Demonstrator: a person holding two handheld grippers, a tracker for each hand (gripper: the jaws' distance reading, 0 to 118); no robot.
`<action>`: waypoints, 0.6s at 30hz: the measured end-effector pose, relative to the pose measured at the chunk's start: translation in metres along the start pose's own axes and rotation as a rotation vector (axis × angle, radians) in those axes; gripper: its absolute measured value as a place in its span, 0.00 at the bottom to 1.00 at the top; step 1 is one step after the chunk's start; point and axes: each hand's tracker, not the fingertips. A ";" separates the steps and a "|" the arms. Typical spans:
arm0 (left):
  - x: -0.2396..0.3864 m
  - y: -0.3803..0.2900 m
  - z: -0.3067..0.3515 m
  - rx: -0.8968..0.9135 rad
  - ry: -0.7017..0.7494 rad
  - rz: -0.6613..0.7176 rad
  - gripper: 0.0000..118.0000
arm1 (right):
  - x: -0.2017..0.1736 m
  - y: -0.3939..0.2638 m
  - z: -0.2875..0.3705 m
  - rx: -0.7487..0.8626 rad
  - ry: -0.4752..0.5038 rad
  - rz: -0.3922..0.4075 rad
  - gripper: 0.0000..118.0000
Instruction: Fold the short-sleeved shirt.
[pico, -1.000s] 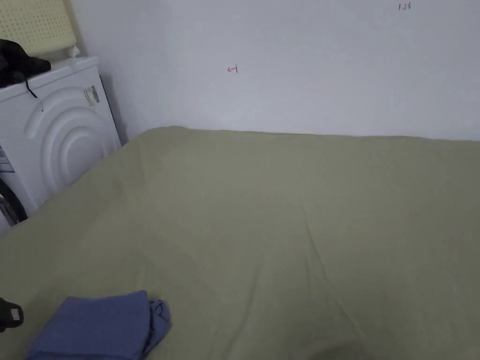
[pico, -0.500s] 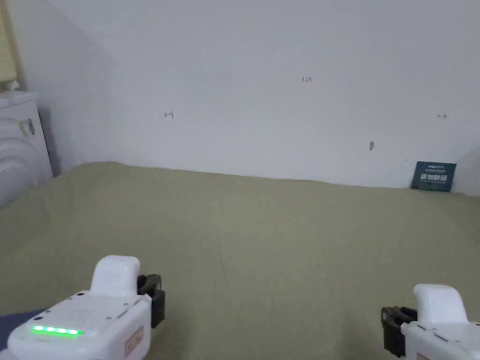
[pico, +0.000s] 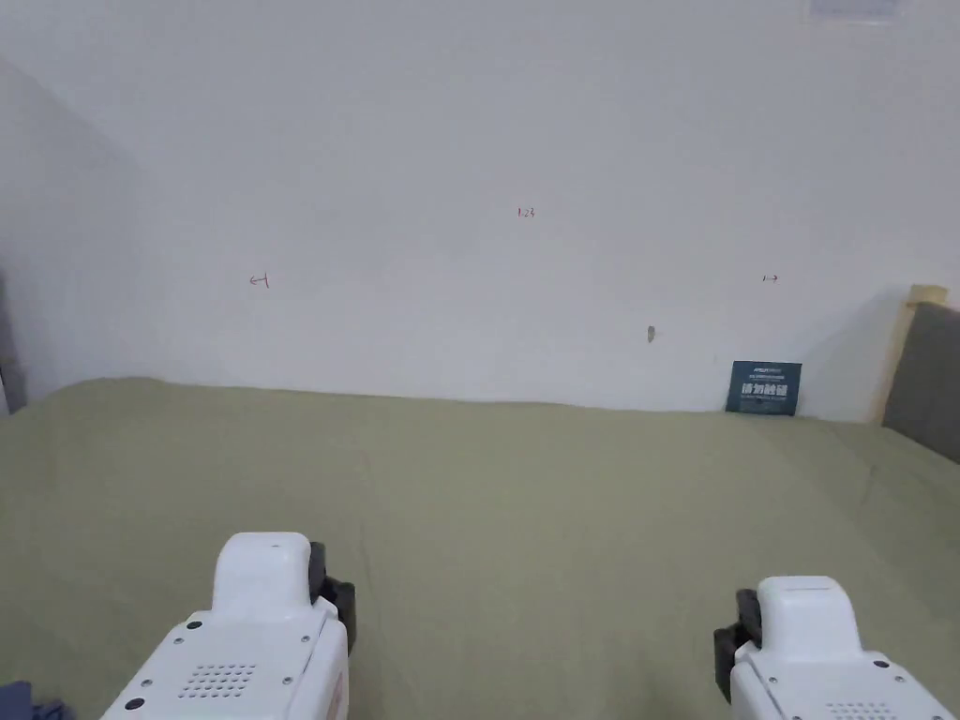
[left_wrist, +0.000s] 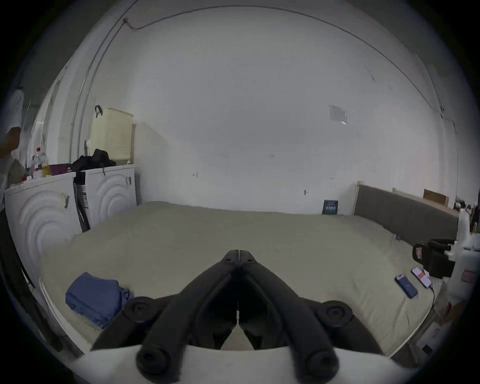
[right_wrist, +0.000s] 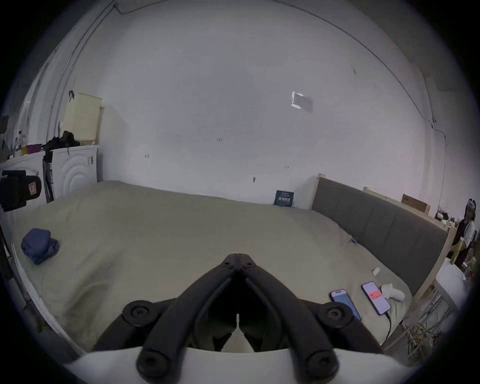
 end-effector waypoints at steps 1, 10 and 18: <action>-0.001 0.005 -0.001 0.012 0.002 -0.005 0.00 | 0.002 0.003 -0.004 0.017 -0.007 -0.002 0.00; -0.016 0.022 -0.022 0.063 -0.014 -0.064 0.88 | 0.006 0.016 -0.035 0.020 -0.018 -0.014 0.88; -0.017 0.000 -0.044 -0.004 0.013 -0.078 1.00 | 0.007 -0.020 -0.069 -0.048 -0.036 -0.047 0.99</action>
